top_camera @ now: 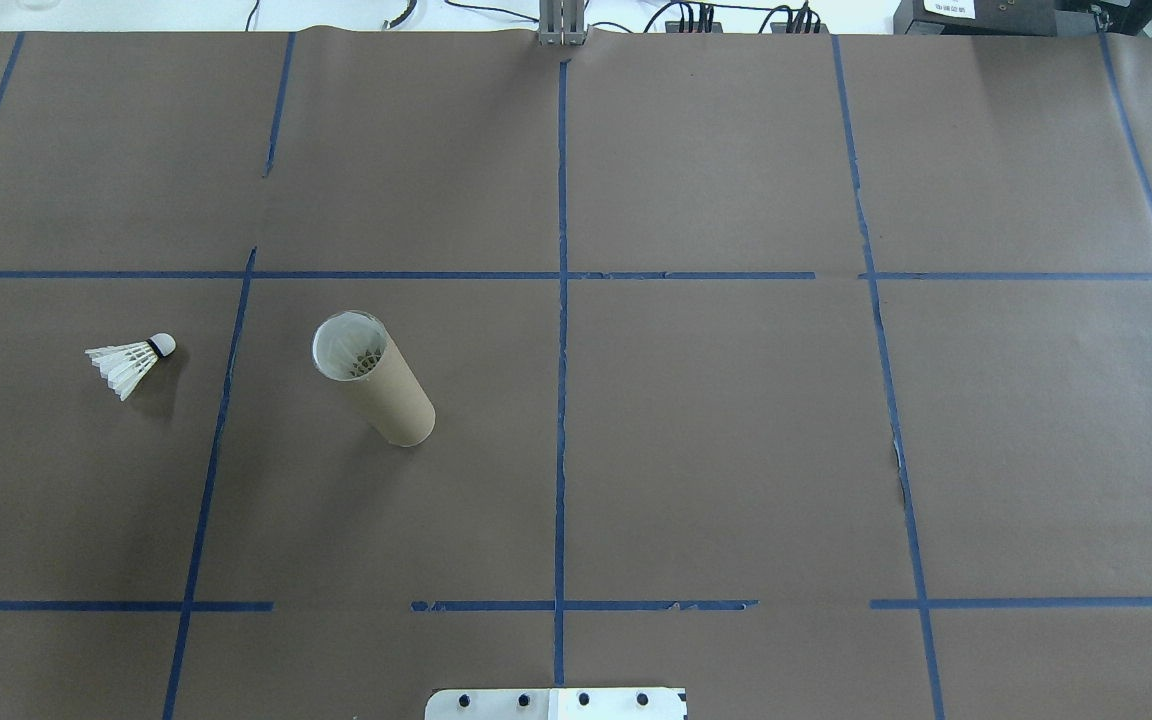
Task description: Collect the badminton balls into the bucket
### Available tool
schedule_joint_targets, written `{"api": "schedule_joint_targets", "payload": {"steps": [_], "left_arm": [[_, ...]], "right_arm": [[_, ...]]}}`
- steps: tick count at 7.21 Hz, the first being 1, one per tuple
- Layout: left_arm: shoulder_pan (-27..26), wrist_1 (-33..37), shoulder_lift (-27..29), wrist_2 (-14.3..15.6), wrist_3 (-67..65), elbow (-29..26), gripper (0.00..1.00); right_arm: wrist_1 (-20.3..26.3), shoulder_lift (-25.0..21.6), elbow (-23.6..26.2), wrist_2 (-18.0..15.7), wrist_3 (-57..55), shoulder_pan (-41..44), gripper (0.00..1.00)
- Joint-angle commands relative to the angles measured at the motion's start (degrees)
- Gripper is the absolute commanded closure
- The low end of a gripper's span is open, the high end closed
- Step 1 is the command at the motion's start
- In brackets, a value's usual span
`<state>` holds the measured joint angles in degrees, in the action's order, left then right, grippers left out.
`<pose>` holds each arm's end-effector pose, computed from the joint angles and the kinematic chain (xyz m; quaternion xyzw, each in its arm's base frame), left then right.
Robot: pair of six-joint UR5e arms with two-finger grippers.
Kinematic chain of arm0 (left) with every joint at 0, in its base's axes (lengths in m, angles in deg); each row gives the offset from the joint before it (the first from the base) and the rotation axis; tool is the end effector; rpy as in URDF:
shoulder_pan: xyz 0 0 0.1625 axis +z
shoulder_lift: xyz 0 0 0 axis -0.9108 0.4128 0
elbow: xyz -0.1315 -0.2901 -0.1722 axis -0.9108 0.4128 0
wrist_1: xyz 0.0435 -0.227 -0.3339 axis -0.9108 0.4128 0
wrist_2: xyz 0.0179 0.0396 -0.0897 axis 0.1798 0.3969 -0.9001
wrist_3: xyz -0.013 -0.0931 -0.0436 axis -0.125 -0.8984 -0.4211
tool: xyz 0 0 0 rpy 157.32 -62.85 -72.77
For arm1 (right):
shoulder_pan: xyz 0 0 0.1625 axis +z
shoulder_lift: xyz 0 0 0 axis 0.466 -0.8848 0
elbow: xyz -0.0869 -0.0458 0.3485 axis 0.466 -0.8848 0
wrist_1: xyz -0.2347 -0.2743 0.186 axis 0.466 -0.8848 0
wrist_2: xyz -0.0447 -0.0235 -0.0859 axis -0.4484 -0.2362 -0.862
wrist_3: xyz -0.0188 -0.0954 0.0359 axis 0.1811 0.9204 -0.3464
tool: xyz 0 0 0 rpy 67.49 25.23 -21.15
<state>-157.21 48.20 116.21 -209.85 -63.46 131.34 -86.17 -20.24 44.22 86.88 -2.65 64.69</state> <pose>-0.0733 -0.4645 0.5511 0.0320 0.3793 0.0537 0.9232 0.0860 -0.4463 0.6410 -0.0108 -0.3424 0.0187 0.9393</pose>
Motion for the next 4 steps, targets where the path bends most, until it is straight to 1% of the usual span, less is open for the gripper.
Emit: {"api": "schedule_joint_targets", "payload": {"steps": [1, 3, 4], "left_arm": [[0.0, -0.1, 0.2, 0.0, 0.0, 0.2, 0.00], [0.2, 0.2, 1.0, 0.2, -0.2, 0.3, 0.00], [0.3, 0.2, 3.7, 0.1, -0.5, 0.2, 0.00]], "right_arm": [[0.0, 0.0, 0.0, 0.0, 0.0, 0.0, 0.00], [0.0, 0.0, 0.0, 0.0, 0.0, 0.0, 0.00], [0.0, -0.1, 0.0, 0.1, 0.0, 0.0, 0.00]]}}
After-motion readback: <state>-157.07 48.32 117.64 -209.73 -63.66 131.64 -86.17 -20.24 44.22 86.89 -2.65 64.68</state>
